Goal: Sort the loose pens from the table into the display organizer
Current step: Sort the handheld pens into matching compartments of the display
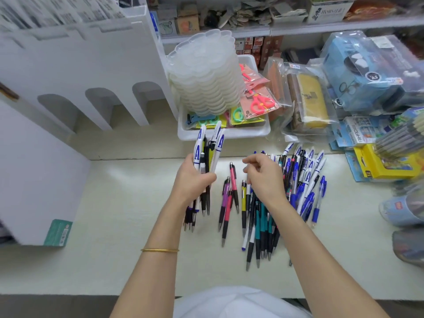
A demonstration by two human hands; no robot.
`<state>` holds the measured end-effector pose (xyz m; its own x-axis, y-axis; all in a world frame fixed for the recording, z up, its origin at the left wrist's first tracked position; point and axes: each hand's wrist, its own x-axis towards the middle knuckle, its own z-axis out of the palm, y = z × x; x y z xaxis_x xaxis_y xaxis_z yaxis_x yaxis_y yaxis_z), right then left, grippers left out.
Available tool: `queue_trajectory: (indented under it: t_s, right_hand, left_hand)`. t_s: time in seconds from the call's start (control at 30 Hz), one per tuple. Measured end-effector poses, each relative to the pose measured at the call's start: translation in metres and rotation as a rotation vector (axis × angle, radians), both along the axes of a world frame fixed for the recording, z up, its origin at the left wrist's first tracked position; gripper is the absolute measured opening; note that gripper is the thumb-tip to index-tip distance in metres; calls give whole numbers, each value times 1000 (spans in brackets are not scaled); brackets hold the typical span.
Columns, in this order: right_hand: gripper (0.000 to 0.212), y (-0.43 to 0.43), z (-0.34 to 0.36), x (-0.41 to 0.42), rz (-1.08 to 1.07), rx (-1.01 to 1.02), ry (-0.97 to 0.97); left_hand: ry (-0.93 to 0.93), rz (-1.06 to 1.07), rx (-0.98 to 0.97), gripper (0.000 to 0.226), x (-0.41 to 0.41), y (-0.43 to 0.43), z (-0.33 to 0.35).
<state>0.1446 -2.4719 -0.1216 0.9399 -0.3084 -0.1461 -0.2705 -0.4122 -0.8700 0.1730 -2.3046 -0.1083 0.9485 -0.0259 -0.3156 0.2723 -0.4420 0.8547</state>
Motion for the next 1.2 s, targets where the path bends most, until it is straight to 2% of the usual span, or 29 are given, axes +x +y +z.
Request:
queue_trajectory:
  t_s: [0.1,0.23,0.33,0.53,0.67,0.73,1.07,1.13,1.2]
  right_hand:
    - [28,25,-7,7,166,-122,0]
    - [34,80,-26,2,640,-487,-41]
    - [23,111,-46,-7,817,-668,-44]
    - [7,83,-62,-9,692,-879,-195]
    - [13,45,-61,-12,623,-1050,-249]
    - [11,33,-66,-15,614,-1069,-296]
    - [12,28,-72,-26,476,-931,-403]
    - [13,28,-71,-27,437,-862,-425]
    - [14,38,-60,-32,312,-675,-343]
  left_hand:
    - [-23,175,-86,26,2,29,2]
    - [-59,309,-138,23,-2,62,3]
    - [-59,369,-151,23,-5,75,3]
    - [-33,341,-243,29,-9,68,4]
    - [-22,285,-325,27,-9,51,4]
    - [-30,262,-345,27,-10,43,5]
    - [-67,211,-355,30,-5,32,4]
    - [-85,197,-362,31,-3,32,8]
    - [-108,180,-388,34,-1,31,14]
